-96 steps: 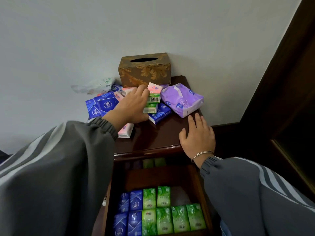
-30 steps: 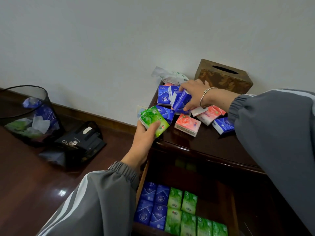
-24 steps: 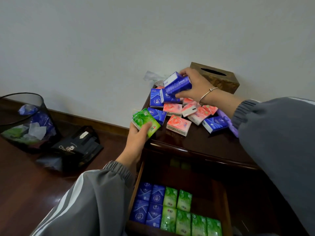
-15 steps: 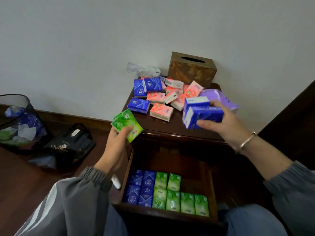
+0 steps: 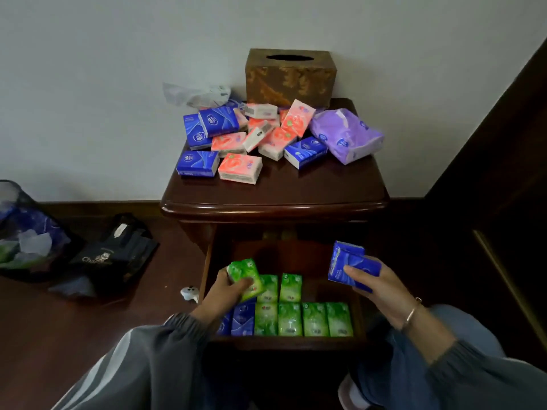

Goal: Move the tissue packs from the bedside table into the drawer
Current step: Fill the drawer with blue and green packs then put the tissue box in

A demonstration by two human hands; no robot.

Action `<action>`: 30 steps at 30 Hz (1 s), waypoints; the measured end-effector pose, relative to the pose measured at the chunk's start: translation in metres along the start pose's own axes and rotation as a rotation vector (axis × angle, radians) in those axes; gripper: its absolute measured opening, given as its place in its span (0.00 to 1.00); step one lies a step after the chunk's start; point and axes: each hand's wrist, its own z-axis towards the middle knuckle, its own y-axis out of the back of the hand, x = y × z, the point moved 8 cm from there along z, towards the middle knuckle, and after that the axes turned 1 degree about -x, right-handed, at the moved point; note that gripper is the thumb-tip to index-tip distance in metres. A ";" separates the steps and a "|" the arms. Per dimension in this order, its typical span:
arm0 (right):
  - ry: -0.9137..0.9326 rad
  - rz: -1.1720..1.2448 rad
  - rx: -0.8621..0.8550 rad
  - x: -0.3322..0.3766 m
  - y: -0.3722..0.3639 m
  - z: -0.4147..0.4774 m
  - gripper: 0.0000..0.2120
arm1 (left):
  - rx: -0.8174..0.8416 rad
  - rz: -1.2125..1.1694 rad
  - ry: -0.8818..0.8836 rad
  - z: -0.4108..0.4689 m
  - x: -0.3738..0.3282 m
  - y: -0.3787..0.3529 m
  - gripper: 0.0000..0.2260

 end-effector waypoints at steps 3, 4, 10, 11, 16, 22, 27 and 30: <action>-0.011 -0.101 -0.074 -0.005 0.018 0.010 0.20 | 0.028 0.278 0.027 0.030 0.005 -0.017 0.20; -0.026 -0.106 -0.082 -0.007 0.022 0.013 0.19 | 0.034 0.370 0.024 0.039 0.004 -0.025 0.21; -0.104 -0.046 -0.056 -0.016 0.028 0.018 0.16 | 0.145 0.405 0.034 0.073 0.007 -0.086 0.37; -0.102 -0.040 -0.054 -0.015 0.028 0.018 0.16 | 0.174 0.415 0.026 0.076 0.007 -0.093 0.37; -0.085 -0.013 -0.062 -0.011 0.031 0.016 0.15 | 0.345 0.722 -0.078 0.086 0.000 -0.110 0.33; -0.040 -0.036 -0.070 -0.004 0.030 0.013 0.13 | 0.418 0.999 -0.199 0.089 -0.016 -0.107 0.27; -0.047 -0.062 -0.091 -0.004 0.029 0.013 0.15 | 0.369 0.702 -0.210 0.079 -0.032 -0.088 0.18; -0.058 -0.098 -0.077 -0.007 0.026 0.013 0.16 | 0.299 0.495 -0.136 0.080 -0.037 -0.056 0.17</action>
